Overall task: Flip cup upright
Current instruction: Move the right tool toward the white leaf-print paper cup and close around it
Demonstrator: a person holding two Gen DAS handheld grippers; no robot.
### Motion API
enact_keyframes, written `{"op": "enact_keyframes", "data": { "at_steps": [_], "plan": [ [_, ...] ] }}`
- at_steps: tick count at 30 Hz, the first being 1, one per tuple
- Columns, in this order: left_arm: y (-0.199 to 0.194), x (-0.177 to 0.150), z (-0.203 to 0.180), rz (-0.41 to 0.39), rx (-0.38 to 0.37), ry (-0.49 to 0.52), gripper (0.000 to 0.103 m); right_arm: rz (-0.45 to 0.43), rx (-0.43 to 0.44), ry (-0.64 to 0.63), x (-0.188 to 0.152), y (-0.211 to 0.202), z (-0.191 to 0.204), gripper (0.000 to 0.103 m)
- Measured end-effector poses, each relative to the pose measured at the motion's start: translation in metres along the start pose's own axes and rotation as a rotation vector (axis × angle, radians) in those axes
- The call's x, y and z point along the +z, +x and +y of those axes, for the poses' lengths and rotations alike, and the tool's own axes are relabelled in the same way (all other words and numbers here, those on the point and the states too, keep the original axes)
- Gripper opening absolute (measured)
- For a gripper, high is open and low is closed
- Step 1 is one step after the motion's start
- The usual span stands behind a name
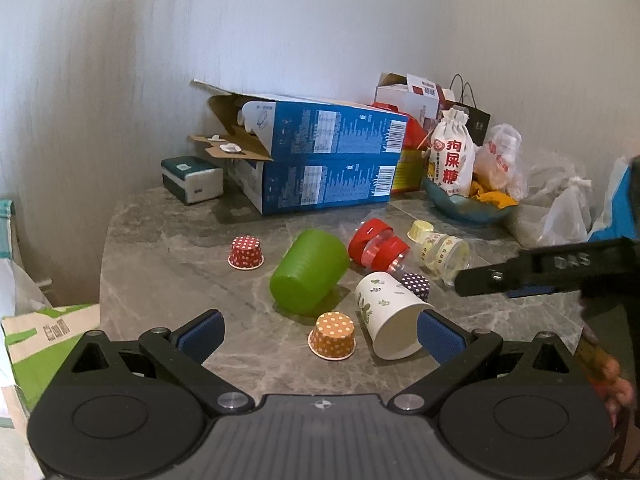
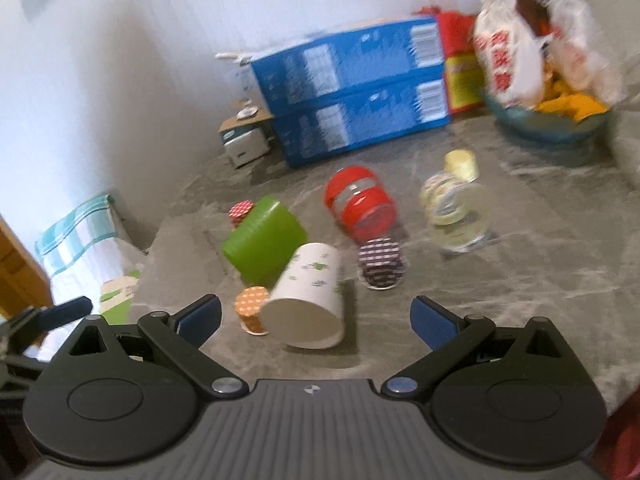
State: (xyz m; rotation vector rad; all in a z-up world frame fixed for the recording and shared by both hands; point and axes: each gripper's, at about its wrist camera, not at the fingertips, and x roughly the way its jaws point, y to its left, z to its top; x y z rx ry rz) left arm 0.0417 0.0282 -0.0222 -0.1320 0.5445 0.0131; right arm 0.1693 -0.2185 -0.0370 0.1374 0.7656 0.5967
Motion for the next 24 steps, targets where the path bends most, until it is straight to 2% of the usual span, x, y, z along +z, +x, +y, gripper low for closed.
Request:
{"op": "enact_keyframes", "data": {
  "at_steps": [4, 11, 18, 24],
  "plan": [
    [0.003, -0.001, 0.010, 0.006, -0.013, -0.026, 0.103, 0.045, -0.006, 0.004, 0.015, 0.020, 0.008, 0.090],
    [0.005, -0.003, 0.022, 0.011, -0.029, -0.038, 0.103, 0.108, -0.011, -0.006, 0.029, 0.047, 0.026, 0.088],
    [0.001, -0.005, 0.032, 0.006, -0.055, -0.062, 0.103, 0.206, -0.067, -0.012, 0.036, 0.074, 0.031, 0.076],
    [-0.006, -0.008, 0.037, -0.005, -0.066, -0.078, 0.103, 0.266, -0.092, -0.008, 0.038, 0.085, 0.031, 0.074]
  ]
}}
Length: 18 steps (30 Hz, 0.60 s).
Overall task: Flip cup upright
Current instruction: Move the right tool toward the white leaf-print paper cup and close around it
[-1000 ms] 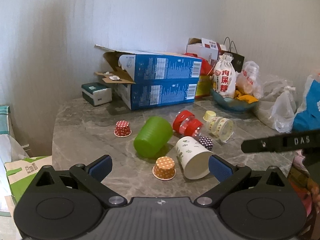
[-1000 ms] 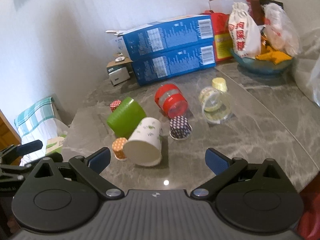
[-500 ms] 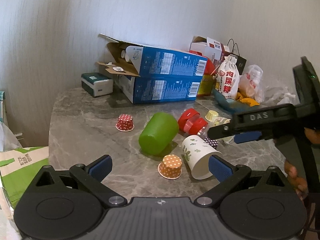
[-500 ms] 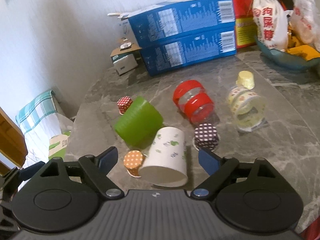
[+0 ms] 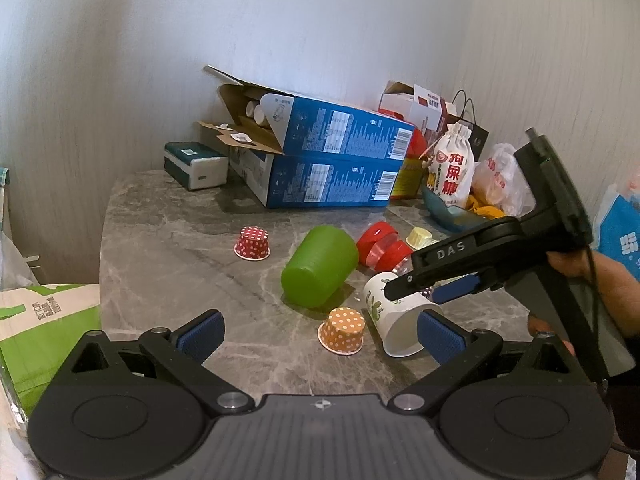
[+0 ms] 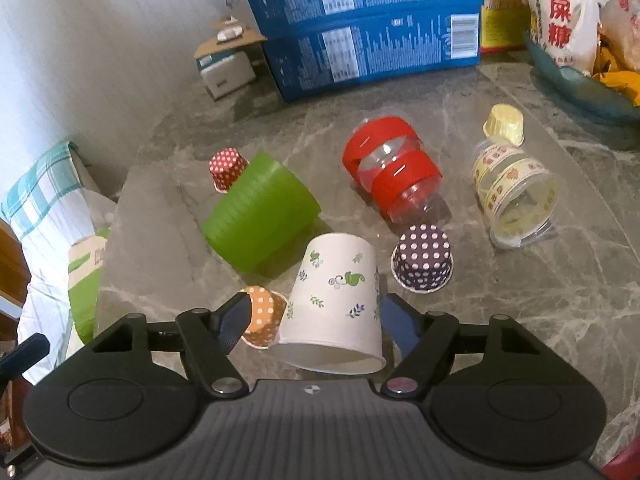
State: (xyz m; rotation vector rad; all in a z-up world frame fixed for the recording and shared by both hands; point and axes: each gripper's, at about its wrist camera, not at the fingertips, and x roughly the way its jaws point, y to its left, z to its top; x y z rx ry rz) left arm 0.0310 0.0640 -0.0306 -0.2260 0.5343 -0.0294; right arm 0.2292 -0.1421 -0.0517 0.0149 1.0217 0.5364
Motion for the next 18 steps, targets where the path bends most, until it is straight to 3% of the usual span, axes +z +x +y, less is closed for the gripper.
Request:
{"op": "enact_keyframes", "data": {
  "at_steps": [7, 9, 18],
  "plan": [
    [-0.012, -0.004, 0.000, -0.012, 0.002, -0.008, 0.103, 0.074, -0.020, -0.024, 0.005, 0.014, 0.002, 0.071],
    [-0.015, -0.004, 0.002, -0.016, 0.008, -0.013, 0.103, 0.102, -0.010, -0.027, 0.006, 0.019, 0.000, 0.066],
    [-0.025, -0.006, -0.001, -0.024, 0.011, -0.013, 0.103, 0.142, 0.009, -0.031, 0.008, 0.026, 0.002, 0.067]
  ]
}}
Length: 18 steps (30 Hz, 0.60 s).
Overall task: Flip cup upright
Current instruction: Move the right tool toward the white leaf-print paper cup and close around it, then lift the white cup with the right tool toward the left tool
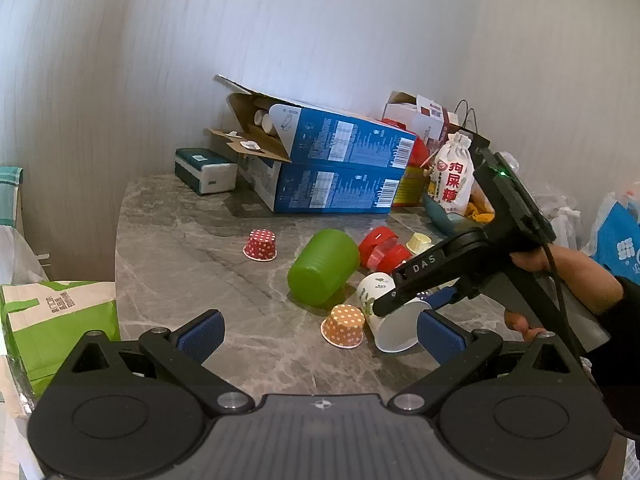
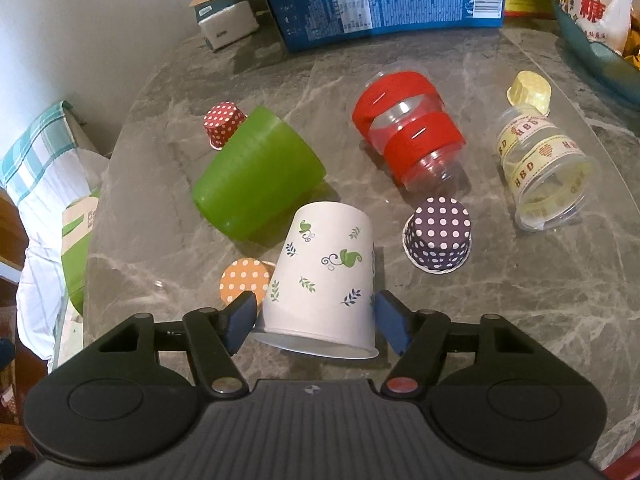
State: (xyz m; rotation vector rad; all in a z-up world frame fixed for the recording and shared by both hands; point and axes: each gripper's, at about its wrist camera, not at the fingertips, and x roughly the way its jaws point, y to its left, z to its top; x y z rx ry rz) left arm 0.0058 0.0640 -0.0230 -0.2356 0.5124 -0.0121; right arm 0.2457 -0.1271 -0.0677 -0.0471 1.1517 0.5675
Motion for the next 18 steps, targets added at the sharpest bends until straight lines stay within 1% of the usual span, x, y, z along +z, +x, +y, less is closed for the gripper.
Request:
{"op": "enact_keyframes", "data": {
  "at_steps": [4, 9, 13, 18],
  "plan": [
    [-0.003, -0.001, -0.001, -0.002, 0.001, 0.005, 0.103, 0.030, 0.015, -0.015, 0.002, 0.004, 0.001, 0.068],
    [-0.004, -0.001, -0.002, 0.008, -0.004, 0.003, 0.103, 0.046, 0.033, -0.029, 0.001, 0.007, 0.000, 0.068],
    [-0.004, -0.002, -0.002, 0.018, 0.001, 0.005, 0.103, 0.041, 0.043, -0.073, -0.003, 0.003, 0.002, 0.066],
    [-0.002, -0.002, -0.001, 0.026, 0.009, 0.024, 0.103, 0.045, 0.048, -0.154, -0.016, -0.006, 0.001, 0.066]
  ]
}}
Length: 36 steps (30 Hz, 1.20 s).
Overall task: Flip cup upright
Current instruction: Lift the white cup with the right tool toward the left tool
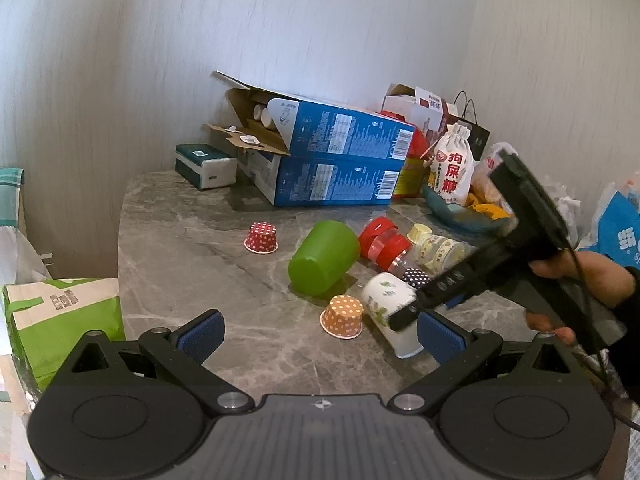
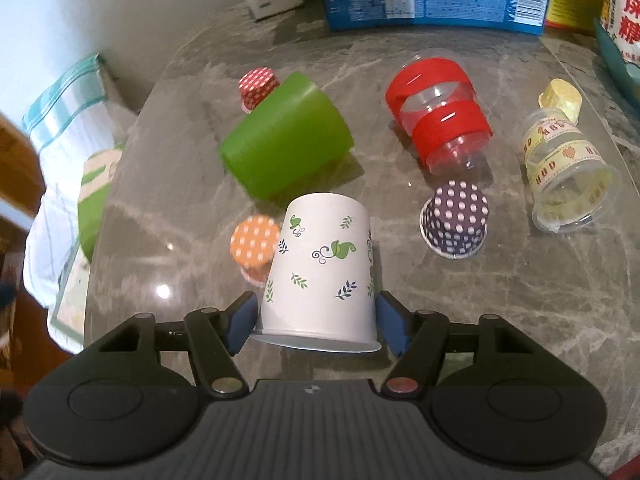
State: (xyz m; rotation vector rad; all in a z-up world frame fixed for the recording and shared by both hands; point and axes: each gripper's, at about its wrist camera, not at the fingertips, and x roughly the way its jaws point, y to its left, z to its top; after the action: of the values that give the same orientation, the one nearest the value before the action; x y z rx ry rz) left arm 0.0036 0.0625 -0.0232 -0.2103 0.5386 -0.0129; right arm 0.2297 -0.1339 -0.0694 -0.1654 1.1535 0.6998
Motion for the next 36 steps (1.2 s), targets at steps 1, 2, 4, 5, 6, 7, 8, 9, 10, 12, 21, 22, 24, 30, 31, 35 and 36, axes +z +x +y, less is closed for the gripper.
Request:
{"op": "enact_keyframes", "data": {
  "at_steps": [1, 2, 4, 5, 6, 7, 8, 9, 10, 12, 21, 22, 24, 30, 31, 35, 36],
  "plan": [
    [0.001, 0.000, 0.000, 0.005, -0.005, 0.009, 0.103, 0.002, -0.002, -0.013, -0.002, -0.001, 0.000, 0.065],
    [0.001, 0.000, -0.001, 0.009, -0.010, 0.020, 0.103, 0.002, -0.002, -0.026, -0.005, -0.004, 0.001, 0.065],
    [0.003, 0.000, -0.001, 0.024, -0.030, 0.054, 0.103, 0.001, 0.005, -0.076, -0.012, -0.010, 0.004, 0.065],
    [0.005, 0.000, -0.002, 0.036, -0.041, 0.075, 0.103, -0.002, 0.006, -0.103, -0.016, -0.013, 0.008, 0.065],
    [0.006, 0.000, -0.002, 0.048, -0.050, 0.096, 0.103, -0.007, 0.008, -0.141, -0.020, -0.016, 0.011, 0.065],
    [0.006, -0.001, -0.003, 0.059, -0.054, 0.115, 0.103, -0.007, 0.009, -0.185, -0.024, -0.019, 0.016, 0.065],
    [0.007, -0.002, -0.004, 0.068, -0.056, 0.134, 0.103, 0.000, 0.010, -0.225, -0.028, -0.021, 0.021, 0.065],
    [0.007, -0.004, -0.005, 0.075, -0.059, 0.152, 0.103, 0.007, 0.007, -0.260, -0.031, -0.022, 0.025, 0.065],
    [0.006, -0.005, -0.005, 0.079, -0.063, 0.168, 0.103, 0.013, 0.005, -0.302, -0.035, -0.022, 0.030, 0.065],
    [0.005, -0.009, -0.007, 0.088, -0.085, 0.197, 0.103, 0.035, 0.008, -0.380, -0.042, -0.021, 0.038, 0.065],
    [-0.004, -0.027, -0.028, 0.159, -0.264, 0.402, 0.103, 0.138, 0.101, -0.763, -0.068, -0.022, 0.077, 0.065],
    [-0.004, -0.028, -0.033, 0.166, -0.271, 0.437, 0.103, 0.142, 0.114, -0.799, -0.069, -0.023, 0.081, 0.065],
    [-0.005, -0.029, -0.040, 0.184, -0.279, 0.509, 0.103, 0.149, 0.143, -0.856, -0.072, -0.026, 0.087, 0.065],
    [0.000, -0.026, -0.056, 0.257, -0.311, 0.689, 0.103, 0.215, 0.150, -1.031, -0.084, -0.025, 0.103, 0.065],
    [0.003, -0.025, -0.060, 0.269, -0.319, 0.717, 0.103, 0.228, 0.151, -1.053, -0.084, -0.022, 0.106, 0.065],
    [0.017, -0.024, -0.072, 0.339, -0.375, 0.805, 0.099, 0.279, 0.174, -1.133, -0.087, -0.015, 0.112, 0.064],
    [0.019, -0.026, -0.074, 0.361, -0.394, 0.817, 0.098, 0.286, 0.177, -1.145, -0.087, -0.013, 0.112, 0.064]
  ]
}}
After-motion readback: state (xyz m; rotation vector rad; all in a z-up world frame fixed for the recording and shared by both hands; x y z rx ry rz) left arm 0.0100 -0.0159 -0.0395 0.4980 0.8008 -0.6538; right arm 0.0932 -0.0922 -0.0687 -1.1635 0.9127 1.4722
